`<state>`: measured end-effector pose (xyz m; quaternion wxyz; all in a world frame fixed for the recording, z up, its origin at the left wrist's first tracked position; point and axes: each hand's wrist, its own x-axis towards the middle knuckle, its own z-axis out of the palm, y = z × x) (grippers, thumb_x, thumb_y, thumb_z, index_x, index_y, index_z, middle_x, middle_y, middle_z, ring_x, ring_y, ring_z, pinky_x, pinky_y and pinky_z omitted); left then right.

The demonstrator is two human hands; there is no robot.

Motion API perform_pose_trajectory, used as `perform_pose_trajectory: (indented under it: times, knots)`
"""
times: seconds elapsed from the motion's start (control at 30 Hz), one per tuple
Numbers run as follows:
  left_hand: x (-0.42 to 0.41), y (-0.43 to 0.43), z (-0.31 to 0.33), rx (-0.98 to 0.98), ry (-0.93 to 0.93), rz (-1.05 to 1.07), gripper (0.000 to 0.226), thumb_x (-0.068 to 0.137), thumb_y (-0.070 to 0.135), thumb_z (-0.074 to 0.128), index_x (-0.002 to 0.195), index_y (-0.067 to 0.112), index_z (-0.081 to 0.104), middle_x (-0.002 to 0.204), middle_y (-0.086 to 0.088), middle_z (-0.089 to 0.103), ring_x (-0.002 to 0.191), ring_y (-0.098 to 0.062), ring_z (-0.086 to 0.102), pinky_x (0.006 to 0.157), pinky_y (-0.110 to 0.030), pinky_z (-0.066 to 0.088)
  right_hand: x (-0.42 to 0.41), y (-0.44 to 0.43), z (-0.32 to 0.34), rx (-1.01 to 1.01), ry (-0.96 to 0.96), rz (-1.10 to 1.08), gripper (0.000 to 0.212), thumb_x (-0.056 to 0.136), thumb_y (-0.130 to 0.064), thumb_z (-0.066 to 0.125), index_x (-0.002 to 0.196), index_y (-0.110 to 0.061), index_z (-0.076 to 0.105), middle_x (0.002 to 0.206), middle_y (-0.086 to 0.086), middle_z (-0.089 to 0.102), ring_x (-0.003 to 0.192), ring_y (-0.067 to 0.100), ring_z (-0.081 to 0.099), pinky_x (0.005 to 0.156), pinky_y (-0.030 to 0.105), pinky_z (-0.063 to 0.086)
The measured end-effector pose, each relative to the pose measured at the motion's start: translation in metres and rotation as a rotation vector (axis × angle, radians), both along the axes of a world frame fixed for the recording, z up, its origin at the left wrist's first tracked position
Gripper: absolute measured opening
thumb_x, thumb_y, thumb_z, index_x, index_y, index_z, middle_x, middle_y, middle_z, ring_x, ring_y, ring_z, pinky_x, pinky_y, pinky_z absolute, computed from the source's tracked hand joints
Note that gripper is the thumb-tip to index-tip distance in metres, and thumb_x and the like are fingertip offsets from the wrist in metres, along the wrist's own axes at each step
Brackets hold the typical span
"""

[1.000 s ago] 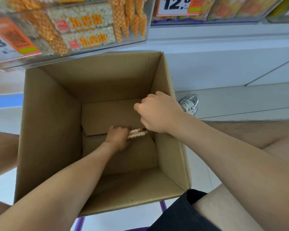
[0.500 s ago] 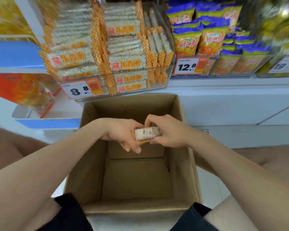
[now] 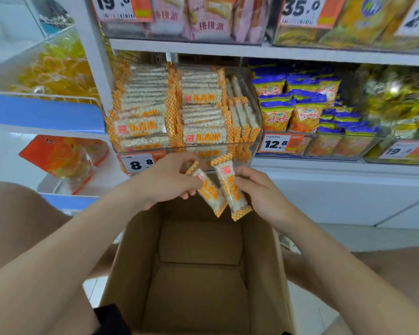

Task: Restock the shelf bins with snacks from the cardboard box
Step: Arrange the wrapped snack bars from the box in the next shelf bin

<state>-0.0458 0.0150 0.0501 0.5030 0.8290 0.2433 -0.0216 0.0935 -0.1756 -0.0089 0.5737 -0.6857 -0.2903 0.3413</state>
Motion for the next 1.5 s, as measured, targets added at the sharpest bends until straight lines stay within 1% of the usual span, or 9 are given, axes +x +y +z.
perform_pose_trajectory:
  times: [0.13, 0.33, 0.6, 0.8, 0.97, 1.1, 1.17, 1.3, 1.5]
  knots:
    - [0.001, 0.003, 0.006, -0.038, -0.048, 0.065, 0.047, 0.096, 0.018, 0.073, 0.138, 0.028, 0.054, 0.099, -0.012, 0.074, 0.074, -0.014, 0.07, 0.074, -0.028, 0.06, 0.0, 0.008, 0.003, -0.005, -0.19, -0.019, 0.026, 0.105, -0.031, 0.05, 0.12, -0.028, 0.071, 0.112, -0.002, 0.076, 0.108, 0.019, 0.07, 0.099, 0.044, 0.053]
    - [0.002, -0.003, 0.019, -0.207, -0.128, 0.014, 0.055, 0.078, 0.022, 0.08, 0.128, 0.033, 0.06, 0.114, 0.003, 0.071, 0.097, -0.009, 0.073, 0.089, -0.03, 0.06, -0.011, 0.017, 0.009, -0.014, -0.594, 0.033, 0.035, 0.111, -0.033, 0.049, 0.144, -0.028, 0.06, 0.118, -0.007, 0.053, 0.117, 0.002, 0.052, 0.099, 0.015, 0.038]
    - [0.003, 0.004, 0.052, -0.12, -0.372, 0.12, 0.042, 0.092, 0.025, 0.08, 0.129, 0.031, 0.059, 0.111, -0.004, 0.077, 0.092, -0.026, 0.075, 0.097, -0.05, 0.058, -0.012, 0.02, 0.058, 0.047, -0.759, 0.036, 0.048, 0.109, -0.035, 0.052, 0.156, -0.035, 0.04, 0.148, -0.02, 0.049, 0.139, 0.001, 0.045, 0.114, 0.031, 0.041]
    - [0.007, 0.035, 0.061, 0.69, -0.551, 0.222, 0.023, 0.097, 0.039, 0.068, 0.117, 0.03, 0.061, 0.113, 0.014, 0.061, 0.094, -0.003, 0.056, 0.079, -0.014, 0.042, 0.026, 0.045, 0.09, -0.201, -1.247, -0.128, 0.046, 0.106, -0.026, 0.051, 0.152, -0.03, 0.044, 0.135, -0.002, 0.051, 0.124, 0.023, 0.048, 0.099, 0.043, 0.04]
    - [0.02, 0.073, 0.047, 1.044, -0.136, 0.188, 0.062, 0.099, 0.055, 0.037, 0.15, 0.02, 0.045, 0.158, -0.006, 0.042, 0.146, -0.036, 0.032, 0.111, -0.058, 0.034, 0.063, 0.089, 0.106, -0.437, -1.351, -0.107, 0.054, 0.103, -0.018, 0.053, 0.154, -0.033, 0.041, 0.136, 0.003, 0.049, 0.124, 0.031, 0.041, 0.101, 0.048, 0.035]
    - [0.037, 0.095, 0.043, 1.061, 0.058, 0.061, 0.094, 0.09, 0.082, 0.006, 0.166, 0.027, 0.01, 0.176, -0.004, -0.001, 0.161, -0.035, -0.007, 0.127, -0.059, 0.006, 0.082, 0.128, 0.1, -0.467, -1.309, 0.024, 0.066, 0.097, -0.011, 0.056, 0.158, -0.028, 0.037, 0.142, 0.013, 0.039, 0.135, 0.04, 0.038, 0.111, 0.049, 0.036]
    - [0.042, 0.104, 0.04, 1.045, 0.11, 0.022, 0.102, 0.084, 0.089, -0.003, 0.167, 0.03, 0.0, 0.175, -0.002, -0.011, 0.16, -0.035, -0.013, 0.128, -0.058, 0.0, 0.085, 0.14, 0.092, -0.496, -1.349, 0.044, 0.072, 0.096, -0.013, 0.054, 0.163, -0.025, 0.031, 0.158, 0.019, 0.023, 0.153, 0.046, 0.017, 0.128, 0.054, 0.017]
    - [0.048, 0.11, 0.027, 1.099, 0.154, -0.023, 0.105, 0.081, 0.091, -0.007, 0.166, 0.029, -0.006, 0.175, -0.003, -0.009, 0.16, -0.04, -0.005, 0.127, -0.06, -0.003, 0.085, 0.155, 0.087, -0.471, -1.452, 0.151, 0.075, 0.102, -0.019, 0.046, 0.168, -0.02, 0.01, 0.175, 0.015, -0.009, 0.161, 0.032, -0.014, 0.129, 0.048, -0.011]
    - [0.047, 0.111, 0.028, 1.095, 0.128, -0.02, 0.105, 0.082, 0.092, -0.007, 0.166, 0.03, -0.005, 0.175, -0.003, -0.009, 0.16, -0.036, -0.009, 0.128, -0.059, -0.004, 0.095, 0.148, 0.096, -0.515, -1.53, 0.19, 0.076, 0.098, -0.038, 0.027, 0.168, -0.017, 0.01, 0.175, 0.012, 0.006, 0.162, 0.033, -0.007, 0.129, 0.052, -0.009]
